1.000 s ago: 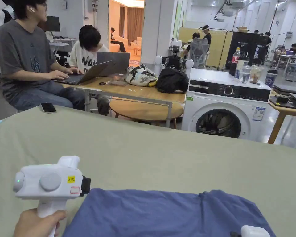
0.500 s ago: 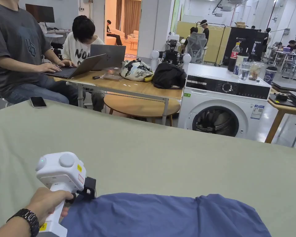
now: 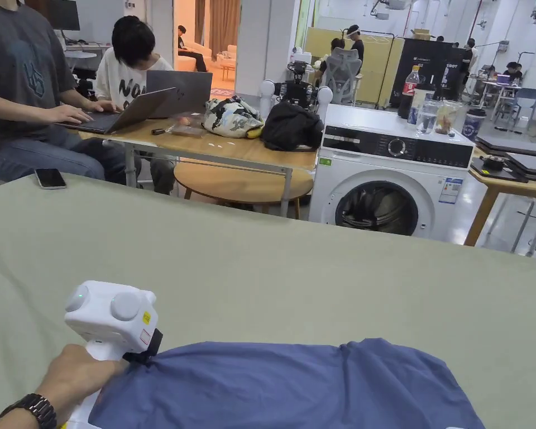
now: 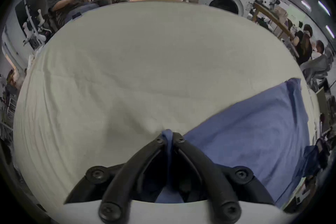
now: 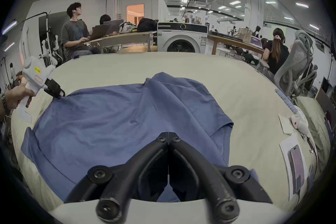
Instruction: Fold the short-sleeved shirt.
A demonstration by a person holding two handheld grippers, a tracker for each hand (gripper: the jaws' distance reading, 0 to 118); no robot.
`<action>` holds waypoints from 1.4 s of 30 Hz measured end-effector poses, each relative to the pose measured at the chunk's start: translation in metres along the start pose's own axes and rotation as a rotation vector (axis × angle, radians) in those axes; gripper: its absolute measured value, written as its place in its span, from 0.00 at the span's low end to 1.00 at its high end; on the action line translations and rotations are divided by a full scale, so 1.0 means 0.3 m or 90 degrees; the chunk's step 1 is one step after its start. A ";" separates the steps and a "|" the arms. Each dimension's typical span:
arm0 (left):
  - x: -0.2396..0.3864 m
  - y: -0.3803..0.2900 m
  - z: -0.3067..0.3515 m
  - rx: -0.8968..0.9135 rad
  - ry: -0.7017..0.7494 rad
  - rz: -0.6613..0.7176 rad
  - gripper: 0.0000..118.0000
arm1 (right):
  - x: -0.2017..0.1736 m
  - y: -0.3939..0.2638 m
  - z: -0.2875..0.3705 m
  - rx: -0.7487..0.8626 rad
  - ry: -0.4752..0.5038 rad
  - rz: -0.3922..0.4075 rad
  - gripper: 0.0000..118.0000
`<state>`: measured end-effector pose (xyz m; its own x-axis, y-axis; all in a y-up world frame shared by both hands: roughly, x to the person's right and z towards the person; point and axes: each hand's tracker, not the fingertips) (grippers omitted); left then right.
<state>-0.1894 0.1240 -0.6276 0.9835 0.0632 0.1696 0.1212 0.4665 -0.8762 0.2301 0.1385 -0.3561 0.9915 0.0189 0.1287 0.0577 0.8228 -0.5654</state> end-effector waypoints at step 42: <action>0.010 0.015 0.530 0.285 -0.039 0.026 0.00 | 0.414 0.644 -0.287 0.018 -0.014 -0.029 0.00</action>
<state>-0.2071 0.2664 -0.5592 0.9747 0.1360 0.1773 -0.0013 0.7969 -0.6040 0.3746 0.2509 -0.5194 0.9852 -0.0066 0.1715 0.0990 0.8384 -0.5360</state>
